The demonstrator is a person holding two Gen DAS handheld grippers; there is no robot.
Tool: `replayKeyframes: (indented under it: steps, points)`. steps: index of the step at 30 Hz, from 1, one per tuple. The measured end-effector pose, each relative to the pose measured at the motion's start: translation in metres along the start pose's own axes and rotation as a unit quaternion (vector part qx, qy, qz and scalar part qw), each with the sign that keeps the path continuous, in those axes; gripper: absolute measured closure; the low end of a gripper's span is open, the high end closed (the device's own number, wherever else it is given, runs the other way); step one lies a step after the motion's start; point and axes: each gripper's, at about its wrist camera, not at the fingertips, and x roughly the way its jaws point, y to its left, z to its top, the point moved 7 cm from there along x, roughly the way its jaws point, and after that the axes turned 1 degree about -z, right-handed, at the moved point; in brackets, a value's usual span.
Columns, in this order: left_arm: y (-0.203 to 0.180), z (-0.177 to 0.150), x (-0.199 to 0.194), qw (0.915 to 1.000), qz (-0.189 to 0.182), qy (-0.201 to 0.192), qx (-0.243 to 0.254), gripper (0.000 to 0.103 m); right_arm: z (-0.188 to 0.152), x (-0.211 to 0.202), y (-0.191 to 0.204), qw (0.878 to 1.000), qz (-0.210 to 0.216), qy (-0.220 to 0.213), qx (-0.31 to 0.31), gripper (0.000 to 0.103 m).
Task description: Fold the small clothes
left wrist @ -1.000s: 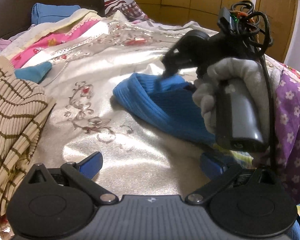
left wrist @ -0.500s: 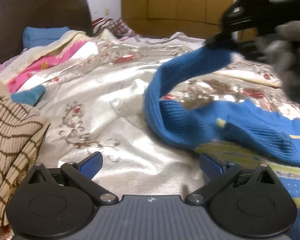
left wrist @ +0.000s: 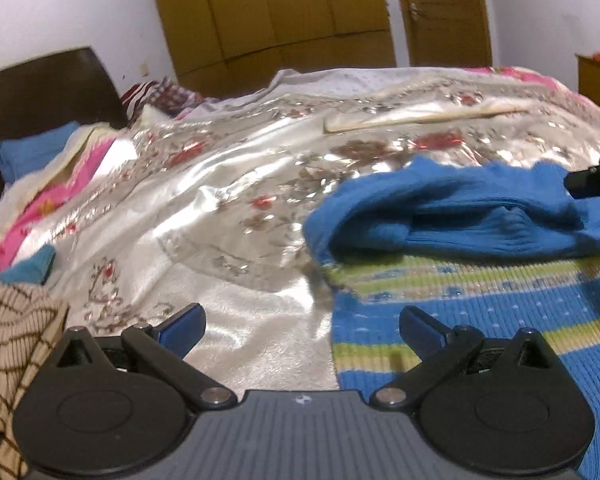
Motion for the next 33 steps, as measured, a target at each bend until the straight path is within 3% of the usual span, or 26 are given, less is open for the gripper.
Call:
replayKeyframes:
  steps: [3,7,12,16,18,19,22,28,31,33]
  points:
    - [-0.009,0.012,0.001,0.9996,0.007,-0.012,0.026,0.000,-0.001,-0.002,-0.016,0.999,0.017,-0.002,0.035,0.094]
    - [-0.021,0.030,0.011,0.9966,0.013,-0.032,0.075,0.000,-0.001,0.002,-0.027,0.995,0.050,0.016,0.081,0.075]
    - [-0.024,0.033,0.032,0.9928,0.030,-0.026,0.113,0.000,-0.008,0.010,-0.033,0.997,0.014,0.041,0.060,0.072]
    - [-0.017,0.032,0.044,0.9945,0.018,-0.006,0.103,0.001,-0.013,0.020,-0.034,0.997,0.007,0.053,0.056,0.073]
    - [-0.014,0.032,0.050,0.9954,0.011,0.004,0.095,0.010,-0.010,0.024,-0.031,0.997,0.002,0.055,0.049,0.083]
    - [-0.014,0.032,0.052,0.9956,0.008,0.009,0.093,0.020,-0.007,0.026,-0.028,0.998,-0.003,0.055,0.043,0.094]
    - [-0.011,0.033,0.059,0.9954,0.005,0.024,0.093,0.046,0.005,0.027,-0.020,0.998,-0.003,0.045,0.033,0.101]
    - [-0.002,0.043,0.060,0.9972,-0.015,0.029,0.067,0.059,0.040,0.005,0.001,1.000,0.025,-0.003,0.010,0.102]
    - [-0.003,0.045,0.057,0.9971,-0.020,0.022,0.070,0.062,0.043,0.000,0.008,0.998,0.052,0.018,0.009,0.095]
    - [-0.004,0.045,0.058,0.9968,-0.023,0.023,0.074,0.066,0.032,0.002,0.011,0.998,0.048,0.044,-0.008,0.095]
